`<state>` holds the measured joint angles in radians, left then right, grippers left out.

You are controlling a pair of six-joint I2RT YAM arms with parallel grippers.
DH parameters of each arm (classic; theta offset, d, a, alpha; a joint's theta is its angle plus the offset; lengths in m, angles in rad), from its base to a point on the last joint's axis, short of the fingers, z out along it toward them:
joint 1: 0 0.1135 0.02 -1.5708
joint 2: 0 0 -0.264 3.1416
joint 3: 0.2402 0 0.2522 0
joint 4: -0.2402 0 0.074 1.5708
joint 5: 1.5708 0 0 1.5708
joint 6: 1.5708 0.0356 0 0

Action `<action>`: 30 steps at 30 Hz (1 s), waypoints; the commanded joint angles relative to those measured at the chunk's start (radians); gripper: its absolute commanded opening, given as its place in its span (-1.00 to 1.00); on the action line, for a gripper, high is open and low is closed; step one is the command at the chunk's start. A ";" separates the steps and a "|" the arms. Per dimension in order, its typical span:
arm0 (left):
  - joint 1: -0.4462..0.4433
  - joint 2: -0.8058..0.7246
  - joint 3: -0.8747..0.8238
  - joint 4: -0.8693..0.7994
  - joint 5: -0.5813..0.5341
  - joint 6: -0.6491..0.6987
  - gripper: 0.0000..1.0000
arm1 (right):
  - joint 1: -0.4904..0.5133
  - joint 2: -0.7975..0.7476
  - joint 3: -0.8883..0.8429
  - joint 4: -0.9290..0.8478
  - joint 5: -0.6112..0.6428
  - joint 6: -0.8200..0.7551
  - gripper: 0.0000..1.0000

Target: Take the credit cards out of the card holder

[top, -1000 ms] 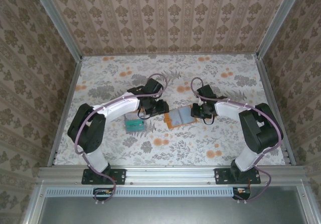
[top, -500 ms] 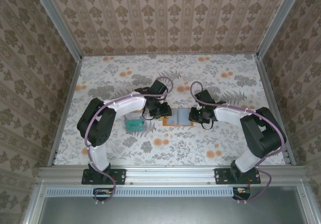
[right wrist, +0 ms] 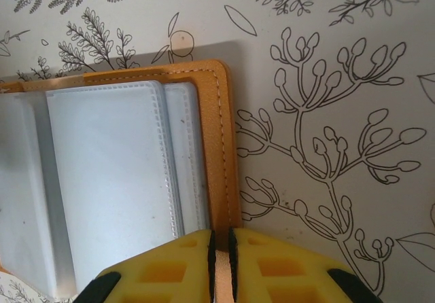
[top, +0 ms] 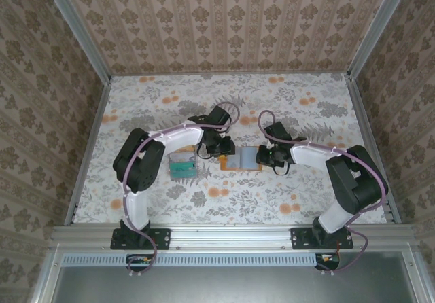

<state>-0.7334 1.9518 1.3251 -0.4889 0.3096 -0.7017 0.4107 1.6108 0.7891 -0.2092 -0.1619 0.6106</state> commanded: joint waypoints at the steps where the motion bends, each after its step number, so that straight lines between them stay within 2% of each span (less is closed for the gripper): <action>1: -0.003 0.022 0.022 -0.041 -0.015 0.027 -0.45 | 0.008 -0.017 -0.017 -0.018 -0.006 0.020 -0.64; 10: -0.008 0.024 0.021 -0.076 -0.053 0.016 -0.44 | 0.007 -0.018 -0.016 -0.016 -0.004 0.023 -0.63; 27: -0.023 0.053 0.002 0.032 0.060 0.009 -0.40 | 0.008 -0.002 -0.008 -0.013 -0.011 0.025 -0.61; 30: -0.024 0.052 0.003 0.038 0.065 0.012 -0.34 | 0.008 0.001 -0.007 -0.013 -0.011 0.025 -0.61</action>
<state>-0.7467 1.9835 1.3247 -0.4629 0.3462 -0.6994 0.4107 1.6108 0.7879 -0.2081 -0.1638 0.6258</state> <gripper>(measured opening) 0.326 0.194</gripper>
